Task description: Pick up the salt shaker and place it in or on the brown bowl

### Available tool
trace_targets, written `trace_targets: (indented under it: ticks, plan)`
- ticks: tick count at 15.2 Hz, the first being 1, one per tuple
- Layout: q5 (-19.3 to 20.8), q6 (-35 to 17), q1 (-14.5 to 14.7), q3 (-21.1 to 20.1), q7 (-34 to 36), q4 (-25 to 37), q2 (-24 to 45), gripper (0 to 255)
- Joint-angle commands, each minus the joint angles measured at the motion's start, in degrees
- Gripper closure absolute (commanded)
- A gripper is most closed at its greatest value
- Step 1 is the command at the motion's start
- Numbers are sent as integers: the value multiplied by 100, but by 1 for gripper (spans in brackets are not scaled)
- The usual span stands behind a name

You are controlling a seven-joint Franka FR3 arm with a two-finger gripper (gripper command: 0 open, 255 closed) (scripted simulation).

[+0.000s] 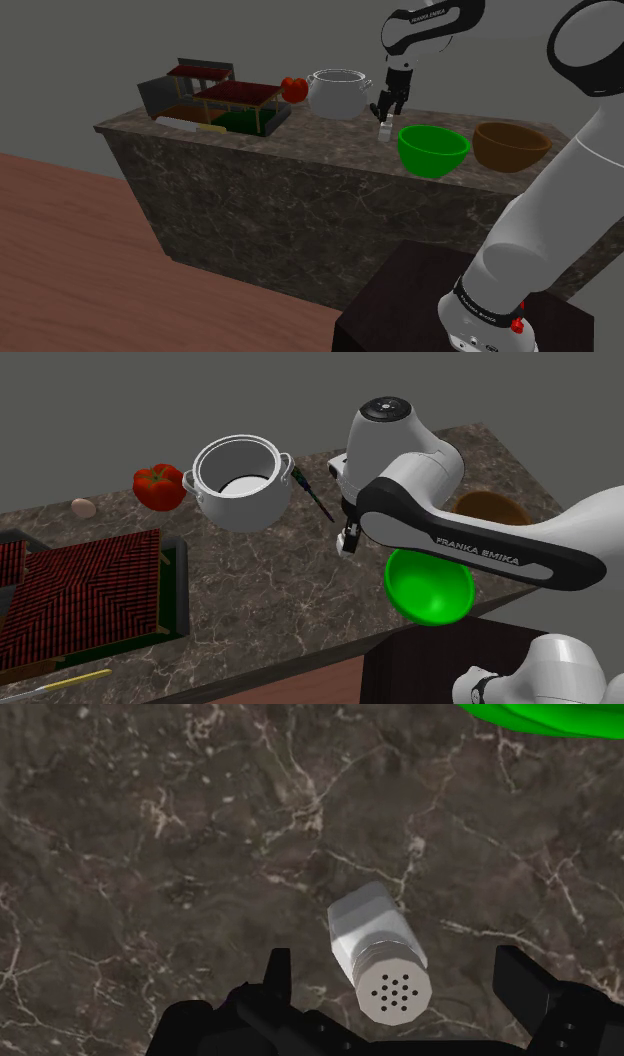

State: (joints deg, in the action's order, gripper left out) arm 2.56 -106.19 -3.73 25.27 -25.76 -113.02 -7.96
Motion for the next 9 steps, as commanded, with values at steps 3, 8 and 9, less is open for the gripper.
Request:
trace_targets:
  ticks: [3,8,9]
  plan:
    - [0,0,0,0,0,0,0,255]
    - [0,0,0,0,0,1,0,255]
    - [0,0,0,0,0,1,0,255]
